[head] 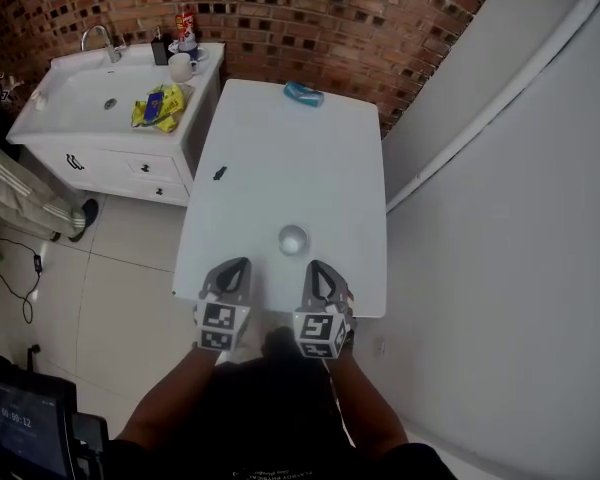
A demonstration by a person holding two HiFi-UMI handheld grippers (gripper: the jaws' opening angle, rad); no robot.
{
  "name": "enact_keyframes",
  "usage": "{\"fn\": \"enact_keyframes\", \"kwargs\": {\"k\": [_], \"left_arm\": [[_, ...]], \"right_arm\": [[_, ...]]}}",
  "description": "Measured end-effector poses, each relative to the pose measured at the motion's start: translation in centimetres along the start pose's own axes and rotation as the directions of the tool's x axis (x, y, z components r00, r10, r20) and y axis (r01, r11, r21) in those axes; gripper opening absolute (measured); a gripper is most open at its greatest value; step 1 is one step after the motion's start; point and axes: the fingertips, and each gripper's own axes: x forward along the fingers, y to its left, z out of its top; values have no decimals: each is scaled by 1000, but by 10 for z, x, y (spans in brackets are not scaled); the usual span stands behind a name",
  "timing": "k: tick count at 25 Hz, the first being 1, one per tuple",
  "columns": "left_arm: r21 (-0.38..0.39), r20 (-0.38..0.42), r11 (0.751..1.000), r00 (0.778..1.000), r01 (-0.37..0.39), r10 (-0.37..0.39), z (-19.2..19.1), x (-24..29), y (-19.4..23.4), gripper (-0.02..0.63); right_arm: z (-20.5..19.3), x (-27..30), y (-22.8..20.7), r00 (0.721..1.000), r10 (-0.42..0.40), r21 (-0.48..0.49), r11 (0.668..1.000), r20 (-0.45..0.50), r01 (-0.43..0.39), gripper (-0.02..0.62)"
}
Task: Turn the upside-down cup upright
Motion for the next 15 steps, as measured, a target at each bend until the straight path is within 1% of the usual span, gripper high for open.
{"fn": "enact_keyframes", "kwargs": {"k": [3, 6, 8, 10, 15], "left_arm": [[7, 15, 1000, 1000, -7, 7, 1, -1, -2, -5], [5, 22, 1000, 1000, -9, 9, 2, -5, -5, -5], [3, 29, 1000, 1000, -8, 7, 5, -8, -7, -5], [7, 38, 1000, 999, -4, 3, 5, -12, -10, -5], [7, 57, 1000, 998, 4, -4, 2, -26, -10, -5]], "right_arm": [[2, -7, -2, 999, 12, 104, 994, 39, -16, 14], [4, -13, -1, 998, 32, 230, 972, 58, -45, 14], [7, -16, -1, 997, 40, 288, 956, 69, -58, 12], [7, -19, 2, 996, 38, 319, 946, 76, -60, 12], [6, -30, 12, 997, 32, 329, 943, 77, -55, 12]]}}
